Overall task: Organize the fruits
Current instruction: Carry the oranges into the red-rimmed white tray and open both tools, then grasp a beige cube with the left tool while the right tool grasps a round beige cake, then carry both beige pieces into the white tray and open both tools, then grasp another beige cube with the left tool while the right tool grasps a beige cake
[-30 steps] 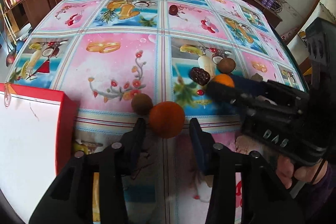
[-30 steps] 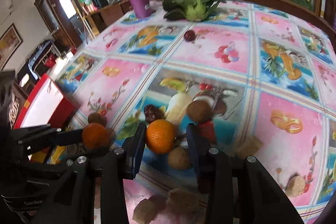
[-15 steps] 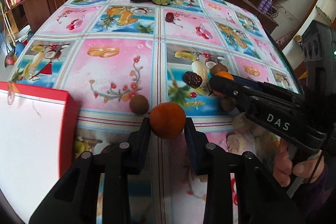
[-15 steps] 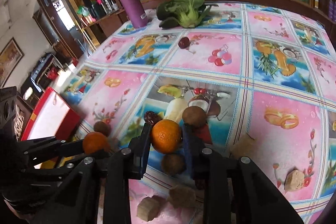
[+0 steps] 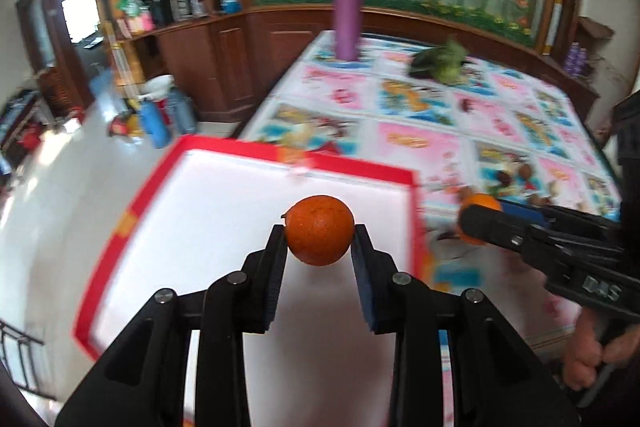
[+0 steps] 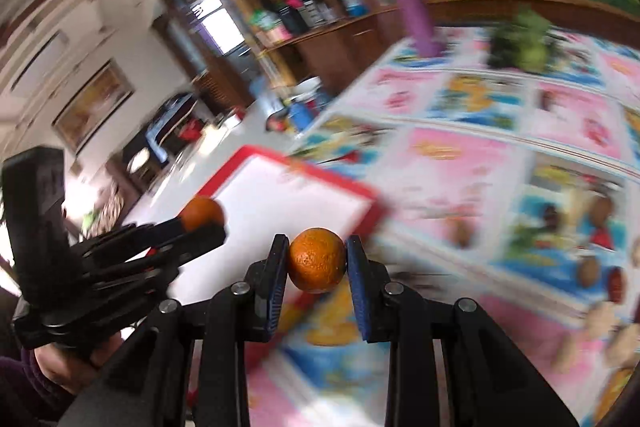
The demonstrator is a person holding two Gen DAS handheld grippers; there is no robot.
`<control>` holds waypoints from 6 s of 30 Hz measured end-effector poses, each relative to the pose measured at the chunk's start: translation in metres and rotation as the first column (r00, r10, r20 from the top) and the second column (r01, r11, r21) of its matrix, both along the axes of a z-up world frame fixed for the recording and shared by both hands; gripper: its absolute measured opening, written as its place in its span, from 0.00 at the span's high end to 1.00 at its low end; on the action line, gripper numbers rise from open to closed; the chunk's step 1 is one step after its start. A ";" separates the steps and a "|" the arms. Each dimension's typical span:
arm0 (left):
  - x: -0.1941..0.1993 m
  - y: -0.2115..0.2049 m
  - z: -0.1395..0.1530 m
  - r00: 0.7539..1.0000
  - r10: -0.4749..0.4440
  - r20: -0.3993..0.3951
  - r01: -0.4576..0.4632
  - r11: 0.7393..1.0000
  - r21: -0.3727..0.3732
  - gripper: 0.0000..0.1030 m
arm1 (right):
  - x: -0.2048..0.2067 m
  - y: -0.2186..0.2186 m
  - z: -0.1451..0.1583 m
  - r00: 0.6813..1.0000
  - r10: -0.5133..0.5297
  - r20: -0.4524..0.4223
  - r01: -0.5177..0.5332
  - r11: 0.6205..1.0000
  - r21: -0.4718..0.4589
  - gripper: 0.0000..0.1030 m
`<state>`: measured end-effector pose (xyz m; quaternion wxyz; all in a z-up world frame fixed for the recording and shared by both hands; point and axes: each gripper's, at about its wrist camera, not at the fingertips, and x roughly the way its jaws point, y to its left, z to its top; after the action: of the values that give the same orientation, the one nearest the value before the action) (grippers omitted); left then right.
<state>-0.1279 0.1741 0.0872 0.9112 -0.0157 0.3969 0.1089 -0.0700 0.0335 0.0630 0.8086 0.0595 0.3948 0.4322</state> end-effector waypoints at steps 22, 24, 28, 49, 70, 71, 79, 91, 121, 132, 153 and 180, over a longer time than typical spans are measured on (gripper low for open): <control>-0.032 0.059 -0.048 0.980 0.183 -0.082 -0.175 0.980 0.096 0.66 | -0.034 0.077 -0.030 0.994 0.101 -0.038 -0.106 0.980 -0.169 0.69; -0.031 0.058 -0.046 0.980 0.187 -0.075 -0.178 0.979 0.103 0.65 | -0.031 0.068 -0.025 0.996 0.083 -0.037 -0.088 0.987 -0.132 0.65; -0.035 0.052 -0.033 0.980 0.194 -0.031 -0.188 0.973 0.136 0.45 | -0.028 0.042 -0.012 0.999 0.040 0.007 -0.039 0.996 -0.081 0.59; 0.002 -0.118 -0.015 0.946 -0.321 -0.042 0.323 0.944 0.064 0.25 | -0.041 -0.224 -0.034 0.867 -0.499 -0.008 0.491 0.856 -0.165 0.58; 0.058 -0.179 -0.064 0.875 -0.435 -0.214 0.419 0.900 -0.118 0.34 | 0.018 -0.189 -0.057 0.874 -0.486 0.012 0.473 0.844 -0.252 0.63; 0.061 -0.180 -0.067 0.872 -0.439 -0.219 0.419 0.898 -0.131 0.41 | 0.018 -0.188 -0.057 0.875 -0.484 0.016 0.472 0.845 -0.252 0.64; 0.069 -0.176 -0.067 0.881 -0.434 -0.191 0.410 0.899 -0.151 0.73 | 0.020 -0.189 -0.058 0.872 -0.489 0.027 0.480 0.843 -0.242 0.75; 0.036 -0.139 -0.031 0.909 -0.411 -0.074 0.395 0.903 -0.168 0.83 | -0.011 -0.162 -0.027 0.900 -0.431 0.067 0.436 0.892 -0.117 0.75; -0.062 0.053 -0.039 0.998 0.014 -0.055 -0.016 1.000 -0.022 0.82 | -0.071 0.081 -0.033 0.985 0.170 0.037 -0.158 0.963 -0.217 0.74; -0.060 0.050 -0.040 0.997 0.018 -0.078 -0.021 0.999 -0.047 0.61 | -0.067 0.049 -0.019 0.995 0.096 0.034 -0.092 0.991 -0.101 0.54; -0.048 -0.035 -0.013 0.984 -0.176 -0.003 0.176 0.984 0.013 0.31 | -0.040 -0.040 -0.015 0.989 -0.147 -0.001 0.147 0.989 0.011 0.54; 0.012 -0.176 -0.010 0.858 -0.505 -0.092 0.507 0.862 -0.008 0.16 | -0.021 -0.244 -0.031 0.812 -0.582 -0.046 0.583 0.812 0.027 0.52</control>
<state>-0.1154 -0.0020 0.0774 0.8889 0.1017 0.4274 -0.1302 -0.0913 -0.2104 0.0316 0.8935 0.2013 0.3632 0.1706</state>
